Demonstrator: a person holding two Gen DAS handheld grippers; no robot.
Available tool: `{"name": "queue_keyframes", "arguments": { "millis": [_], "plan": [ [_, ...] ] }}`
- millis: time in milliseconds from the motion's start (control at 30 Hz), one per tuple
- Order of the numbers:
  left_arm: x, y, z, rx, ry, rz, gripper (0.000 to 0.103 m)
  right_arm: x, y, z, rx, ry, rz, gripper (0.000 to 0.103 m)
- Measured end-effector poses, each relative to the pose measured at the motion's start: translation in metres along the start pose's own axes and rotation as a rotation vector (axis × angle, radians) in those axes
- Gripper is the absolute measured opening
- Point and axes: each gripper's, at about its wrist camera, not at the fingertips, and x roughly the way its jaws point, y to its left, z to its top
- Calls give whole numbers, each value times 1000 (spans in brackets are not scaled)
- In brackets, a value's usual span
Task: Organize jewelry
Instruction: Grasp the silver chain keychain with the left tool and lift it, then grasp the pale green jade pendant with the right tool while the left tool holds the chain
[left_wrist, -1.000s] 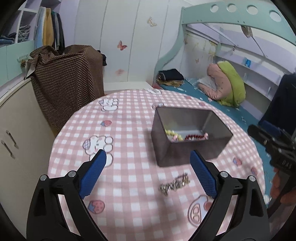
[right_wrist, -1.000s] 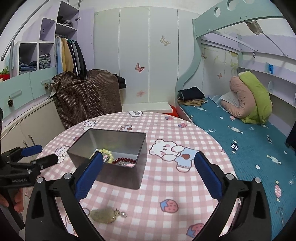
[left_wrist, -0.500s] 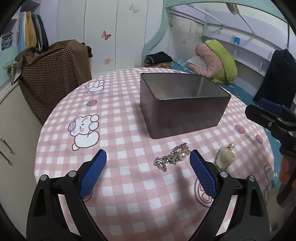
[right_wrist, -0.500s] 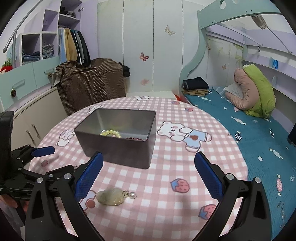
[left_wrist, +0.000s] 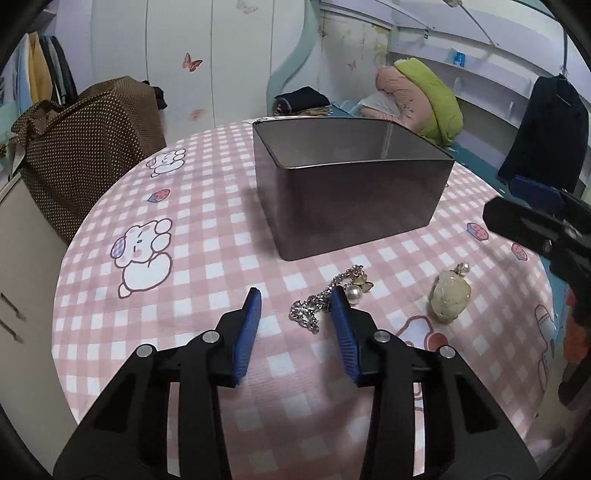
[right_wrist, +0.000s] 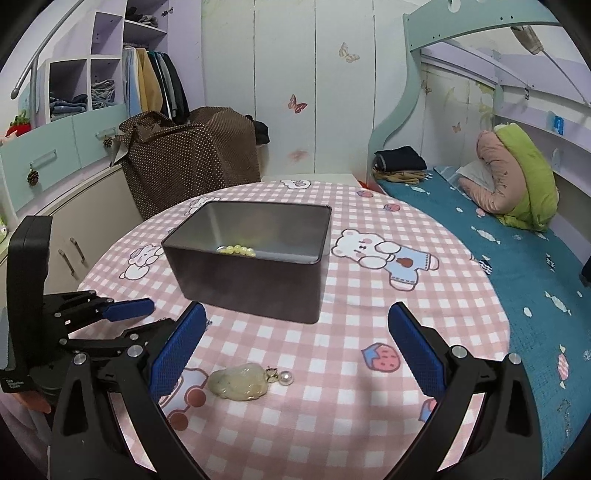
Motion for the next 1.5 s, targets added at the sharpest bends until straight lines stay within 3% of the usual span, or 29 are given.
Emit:
{"name": "queue_keyframes", "arguments": {
  "millis": [100,167,233,567,633,767,967,1133,1233,1300,1500],
  "plan": [
    [0,-3,0,6,2,-10,29,0,1,-2,1,11,5,95],
    [-1,-7,-1,11,0,-22,14,0,1,-3,0,13,6,95],
    [-1,-12,-1,20,-3,-15,11,-1,1,-4,1,14,8,95],
    [0,-7,1,-53,-7,-8,9,-4,6,-5,-12,12,35,95],
    [-3,-6,1,-64,-17,-4,2,-4,8,-6,-20,12,41,95],
    [-8,-2,3,-82,-32,8,2,-5,12,-7,-31,18,64,94],
    [-19,4,4,-115,-68,19,2,-2,21,-10,-55,48,100,83],
    [-40,13,7,-170,-165,25,2,1,27,-13,-58,82,116,80],
    [-49,18,9,-188,-199,29,2,1,32,-13,-80,87,135,72],
    [-54,20,10,-195,-209,24,2,3,36,-15,-88,99,148,66],
    [-64,32,9,-273,-240,46,2,13,41,-19,-70,154,178,61]
  ]
}}
